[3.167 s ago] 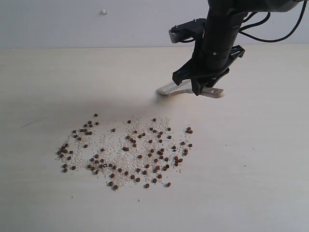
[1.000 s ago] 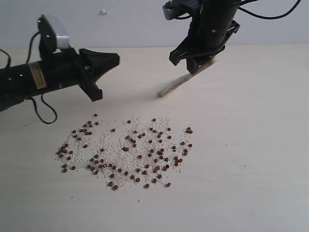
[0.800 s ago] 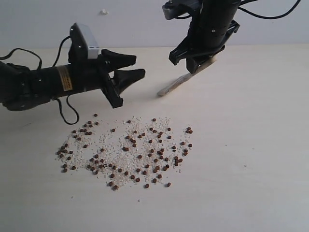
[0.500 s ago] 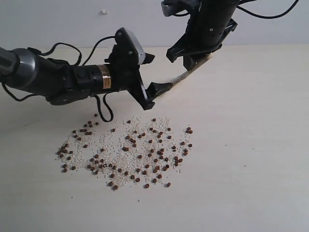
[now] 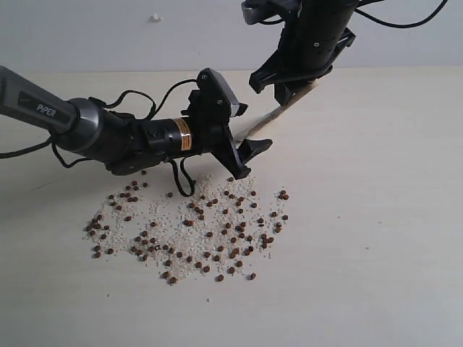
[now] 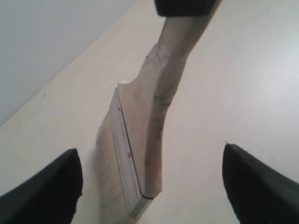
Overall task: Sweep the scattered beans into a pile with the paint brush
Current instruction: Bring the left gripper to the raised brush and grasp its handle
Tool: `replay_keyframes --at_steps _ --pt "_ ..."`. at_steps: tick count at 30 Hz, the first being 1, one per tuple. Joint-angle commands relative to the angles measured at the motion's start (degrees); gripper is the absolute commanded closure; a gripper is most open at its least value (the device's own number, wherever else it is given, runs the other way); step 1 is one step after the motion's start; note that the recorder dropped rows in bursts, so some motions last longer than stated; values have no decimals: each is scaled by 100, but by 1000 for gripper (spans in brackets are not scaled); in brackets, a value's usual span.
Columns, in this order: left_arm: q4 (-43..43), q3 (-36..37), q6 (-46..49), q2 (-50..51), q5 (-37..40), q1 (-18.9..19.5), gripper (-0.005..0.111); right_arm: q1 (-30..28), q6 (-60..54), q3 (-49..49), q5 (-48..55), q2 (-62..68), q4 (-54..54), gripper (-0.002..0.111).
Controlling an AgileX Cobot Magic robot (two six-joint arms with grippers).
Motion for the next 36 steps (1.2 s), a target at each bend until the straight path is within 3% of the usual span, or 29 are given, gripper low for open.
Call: replay_keyframes --at_steps 1,14,21,23,27,32,36 --pt "-187 -72 243 51 -143 -27 40 9 -37 -59 -62 -86 0 108" --pt "-684 -204 373 425 -551 -100 41 9 -37 -59 -118 -86 0 108" --pt "-660 -741 302 519 238 -174 42 9 -26 -59 -194 -86 210 108" --pt "-647 -754 68 544 238 -174 56 9 -26 -59 -194 -86 321 108" --pt "-371 -754 -75 544 218 -174 103 9 -3 -59 -236 -86 319 108" --pt "-359 -754 -86 544 218 -174 107 9 9 -59 -314 -86 290 108" --pt "-359 -754 -98 532 240 -174 107 9 9 -59 -427 -222 315 87"
